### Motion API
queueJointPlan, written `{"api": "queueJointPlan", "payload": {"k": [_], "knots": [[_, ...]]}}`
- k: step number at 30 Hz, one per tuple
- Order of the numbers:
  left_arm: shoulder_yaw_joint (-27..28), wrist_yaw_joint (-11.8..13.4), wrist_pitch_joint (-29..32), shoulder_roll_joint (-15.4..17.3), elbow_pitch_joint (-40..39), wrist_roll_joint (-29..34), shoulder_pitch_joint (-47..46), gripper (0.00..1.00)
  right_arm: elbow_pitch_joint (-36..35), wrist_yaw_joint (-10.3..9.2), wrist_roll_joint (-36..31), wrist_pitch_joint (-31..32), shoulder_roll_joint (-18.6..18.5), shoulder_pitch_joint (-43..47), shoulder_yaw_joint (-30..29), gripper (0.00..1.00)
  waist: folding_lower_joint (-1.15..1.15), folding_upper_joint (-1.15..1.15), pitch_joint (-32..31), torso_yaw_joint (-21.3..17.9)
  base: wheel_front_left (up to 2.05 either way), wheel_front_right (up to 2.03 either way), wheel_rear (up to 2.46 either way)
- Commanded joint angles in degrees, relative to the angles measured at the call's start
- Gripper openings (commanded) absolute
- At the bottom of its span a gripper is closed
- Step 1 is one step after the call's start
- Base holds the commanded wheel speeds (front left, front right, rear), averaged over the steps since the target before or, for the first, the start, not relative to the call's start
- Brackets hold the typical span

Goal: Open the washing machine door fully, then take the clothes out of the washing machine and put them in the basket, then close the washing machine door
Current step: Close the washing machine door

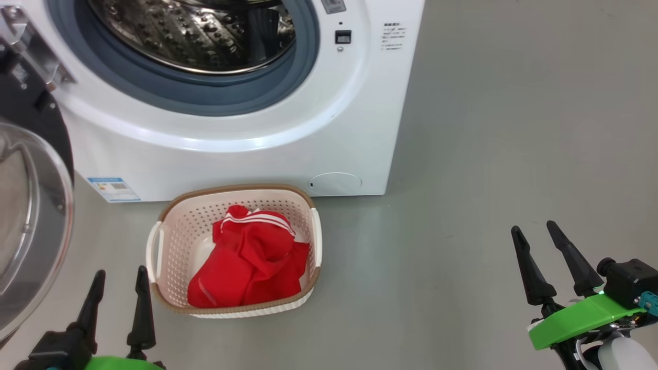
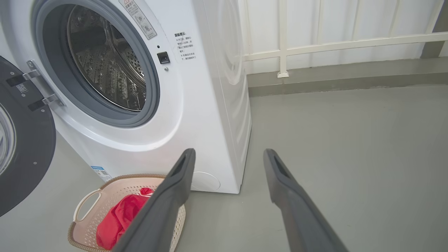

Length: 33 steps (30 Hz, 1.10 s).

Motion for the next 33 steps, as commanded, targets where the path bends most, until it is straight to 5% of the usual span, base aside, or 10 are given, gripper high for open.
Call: {"api": "queueJointPlan", "payload": {"k": [1,20,33], "knots": [[1.9,-0.2,-0.7,0.6,-0.8,-0.8,-1.4,1.0,-1.4,0.09,0.2,-0.7,-1.1,0.2,1.1,1.0,0.0,0.0,0.0,0.8,0.0,0.0,0.0],[5.2,0.1,-0.7,-0.5,2.4,-4.0,2.4,1.0,1.1,0.09,0.6,-0.7,-2.6,-3.3,9.7,1.0,0.0,0.0,-1.9,14.1,0.0,0.0,0.0],[3.5,2.6,-0.7,-0.5,3.4,-7.1,4.5,1.0,3.7,0.09,1.9,-0.7,-3.1,-6.2,16.6,1.0,0.0,0.0,-3.9,24.6,0.0,0.0,0.0]]}}
